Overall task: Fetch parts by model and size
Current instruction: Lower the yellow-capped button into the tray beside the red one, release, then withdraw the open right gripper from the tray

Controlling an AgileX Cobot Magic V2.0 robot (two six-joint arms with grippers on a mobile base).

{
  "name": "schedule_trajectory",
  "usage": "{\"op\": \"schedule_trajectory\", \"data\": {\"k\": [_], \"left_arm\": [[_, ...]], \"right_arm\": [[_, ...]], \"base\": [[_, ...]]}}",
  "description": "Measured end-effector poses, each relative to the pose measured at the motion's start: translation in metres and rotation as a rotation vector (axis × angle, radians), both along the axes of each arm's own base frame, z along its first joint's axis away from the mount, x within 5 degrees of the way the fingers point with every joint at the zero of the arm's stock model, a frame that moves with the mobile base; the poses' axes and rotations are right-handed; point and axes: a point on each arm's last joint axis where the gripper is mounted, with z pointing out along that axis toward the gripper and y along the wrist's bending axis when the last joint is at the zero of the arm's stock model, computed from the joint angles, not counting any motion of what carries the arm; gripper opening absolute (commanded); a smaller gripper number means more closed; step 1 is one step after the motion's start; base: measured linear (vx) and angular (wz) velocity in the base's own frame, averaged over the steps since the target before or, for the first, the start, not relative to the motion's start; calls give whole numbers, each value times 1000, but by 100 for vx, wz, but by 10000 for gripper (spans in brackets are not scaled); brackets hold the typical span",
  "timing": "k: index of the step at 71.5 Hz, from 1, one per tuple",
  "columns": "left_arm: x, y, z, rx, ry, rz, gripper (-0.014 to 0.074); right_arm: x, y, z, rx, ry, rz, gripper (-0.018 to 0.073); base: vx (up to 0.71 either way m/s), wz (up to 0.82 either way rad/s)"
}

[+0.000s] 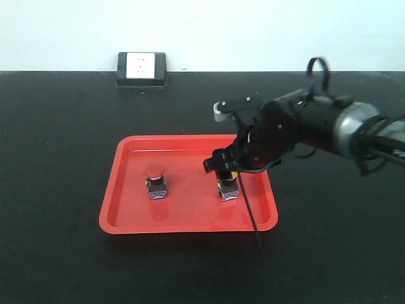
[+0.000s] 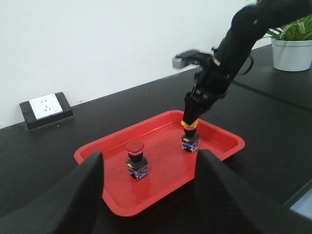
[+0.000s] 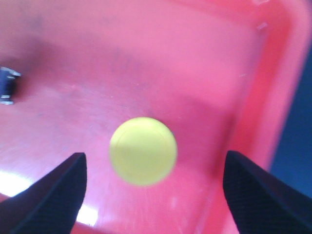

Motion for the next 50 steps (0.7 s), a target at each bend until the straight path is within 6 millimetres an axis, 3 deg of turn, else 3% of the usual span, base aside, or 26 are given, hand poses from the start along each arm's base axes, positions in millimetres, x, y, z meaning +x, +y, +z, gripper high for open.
{"op": "schedule_trajectory", "data": {"k": [18, 31, 41, 50], "left_arm": [[0, 0, 0, 0, 0, 0, 389], [0, 0, 0, -2, -4, 1, 389], [0, 0, 1, -4, -6, 1, 389], [0, 0, 1, -4, -6, 1, 389]], "right_arm": [[-46, -24, 102, 50, -190, 39, 564], [-114, -58, 178, 127, -435, 75, 563], [-172, -88, 198, 173, -609, 101, 563], [-219, -111, 188, 208, -732, 108, 563]], "base": [[0, 0], [0, 0], [0, 0], [0, 0]]}}
